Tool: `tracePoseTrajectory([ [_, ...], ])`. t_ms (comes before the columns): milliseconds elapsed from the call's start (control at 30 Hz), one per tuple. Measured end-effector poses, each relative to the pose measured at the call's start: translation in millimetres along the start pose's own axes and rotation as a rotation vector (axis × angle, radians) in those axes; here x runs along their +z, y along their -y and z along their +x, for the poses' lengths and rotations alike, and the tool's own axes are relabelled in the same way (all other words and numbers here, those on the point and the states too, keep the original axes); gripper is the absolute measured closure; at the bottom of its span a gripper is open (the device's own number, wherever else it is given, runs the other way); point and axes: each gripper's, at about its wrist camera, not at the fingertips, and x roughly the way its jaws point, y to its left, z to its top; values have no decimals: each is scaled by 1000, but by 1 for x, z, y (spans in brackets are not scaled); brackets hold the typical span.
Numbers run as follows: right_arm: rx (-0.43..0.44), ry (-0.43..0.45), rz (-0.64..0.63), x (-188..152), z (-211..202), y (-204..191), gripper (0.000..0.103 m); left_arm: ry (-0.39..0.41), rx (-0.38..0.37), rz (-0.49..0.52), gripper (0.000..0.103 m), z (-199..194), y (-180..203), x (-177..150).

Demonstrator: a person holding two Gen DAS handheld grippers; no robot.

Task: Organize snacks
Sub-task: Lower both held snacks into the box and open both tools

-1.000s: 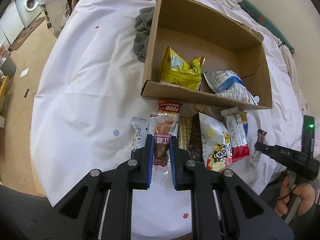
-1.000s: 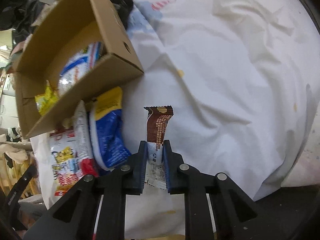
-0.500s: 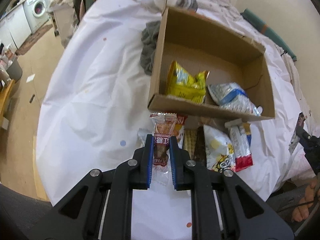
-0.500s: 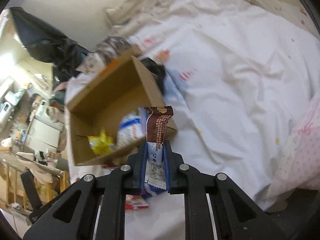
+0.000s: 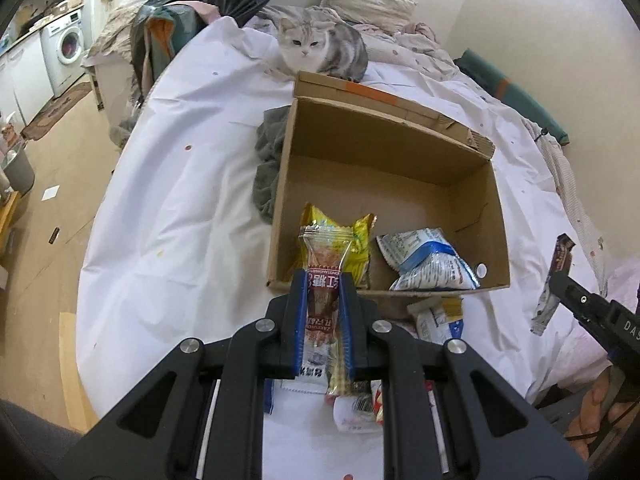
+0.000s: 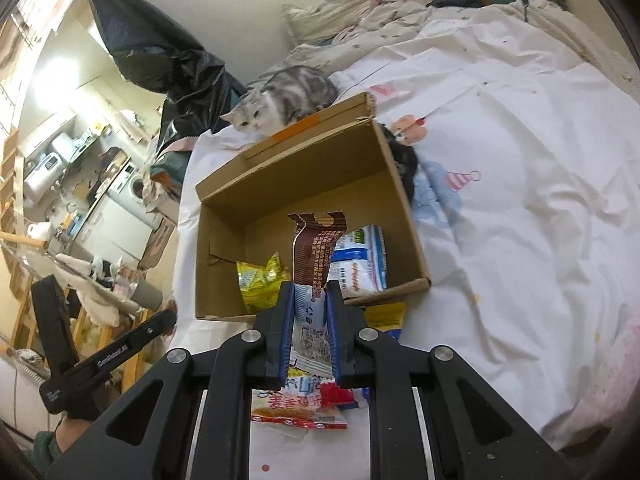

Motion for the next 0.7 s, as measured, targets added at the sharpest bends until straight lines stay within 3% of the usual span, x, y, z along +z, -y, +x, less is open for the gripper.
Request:
tracePoseTrajectory([
  [267,23,-61,32,21,18,4,87,-14,-18,44,91,15,13,30],
  [700,-94,-180,-74,53,76,7,87,-75,-3,113,90,61,37,48],
])
